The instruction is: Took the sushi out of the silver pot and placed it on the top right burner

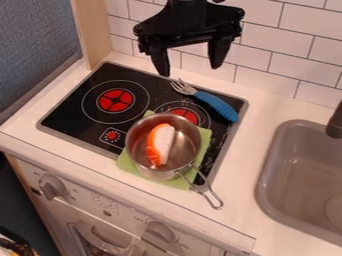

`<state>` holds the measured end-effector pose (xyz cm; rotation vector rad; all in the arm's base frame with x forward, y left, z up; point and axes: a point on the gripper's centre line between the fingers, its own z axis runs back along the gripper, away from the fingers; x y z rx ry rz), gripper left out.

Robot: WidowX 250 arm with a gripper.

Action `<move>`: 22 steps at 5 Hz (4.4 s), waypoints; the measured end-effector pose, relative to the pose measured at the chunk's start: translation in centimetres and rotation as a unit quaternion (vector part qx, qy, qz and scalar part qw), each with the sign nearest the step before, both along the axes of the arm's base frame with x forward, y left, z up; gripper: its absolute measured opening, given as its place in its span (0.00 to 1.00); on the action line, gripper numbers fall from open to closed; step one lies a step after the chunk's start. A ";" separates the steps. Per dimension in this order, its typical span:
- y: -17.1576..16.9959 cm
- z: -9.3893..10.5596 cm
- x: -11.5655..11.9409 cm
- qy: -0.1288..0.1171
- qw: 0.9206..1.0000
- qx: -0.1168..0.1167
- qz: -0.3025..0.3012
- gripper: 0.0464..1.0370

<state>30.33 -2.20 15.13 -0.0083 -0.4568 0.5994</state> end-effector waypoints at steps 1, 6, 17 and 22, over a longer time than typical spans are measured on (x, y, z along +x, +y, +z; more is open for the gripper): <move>-0.1 -0.8 -0.3 0.016 1.000 -0.001 -0.002 0.96; 1.7 -6.2 -3.9 0.107 0.991 -0.011 -0.082 0.96; 1.2 -9.5 -2.4 0.118 0.990 -0.026 -0.074 0.59; 6.2 -7.4 4.5 0.083 0.995 -0.057 -0.020 0.59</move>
